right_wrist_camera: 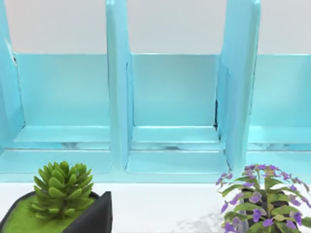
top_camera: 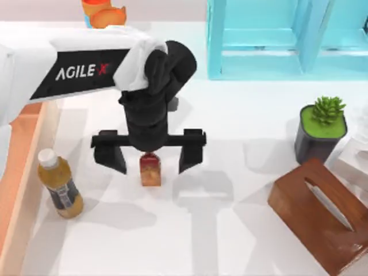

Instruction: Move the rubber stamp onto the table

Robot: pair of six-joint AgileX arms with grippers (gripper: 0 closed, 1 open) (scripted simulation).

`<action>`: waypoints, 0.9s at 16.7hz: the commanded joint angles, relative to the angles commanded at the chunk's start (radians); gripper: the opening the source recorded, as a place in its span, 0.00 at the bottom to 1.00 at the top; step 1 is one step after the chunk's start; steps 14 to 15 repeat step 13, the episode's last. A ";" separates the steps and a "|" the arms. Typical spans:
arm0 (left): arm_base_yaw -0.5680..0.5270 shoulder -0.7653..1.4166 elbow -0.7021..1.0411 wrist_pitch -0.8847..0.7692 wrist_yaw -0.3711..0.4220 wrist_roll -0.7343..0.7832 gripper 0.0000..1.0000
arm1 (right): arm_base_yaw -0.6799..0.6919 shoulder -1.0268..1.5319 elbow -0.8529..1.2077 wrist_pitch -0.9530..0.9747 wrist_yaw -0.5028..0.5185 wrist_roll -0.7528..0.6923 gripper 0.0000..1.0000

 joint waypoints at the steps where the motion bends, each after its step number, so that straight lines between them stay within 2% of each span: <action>1: -0.001 -0.002 0.033 -0.034 0.000 -0.001 1.00 | 0.000 0.000 0.000 0.000 0.000 0.000 1.00; 9: -0.004 -0.057 0.399 -0.471 0.000 -0.005 1.00 | 0.000 0.000 0.000 0.000 0.000 0.000 1.00; 15: -0.003 -0.071 0.455 -0.527 -0.001 -0.004 1.00 | 0.000 0.000 0.000 0.000 0.000 0.000 1.00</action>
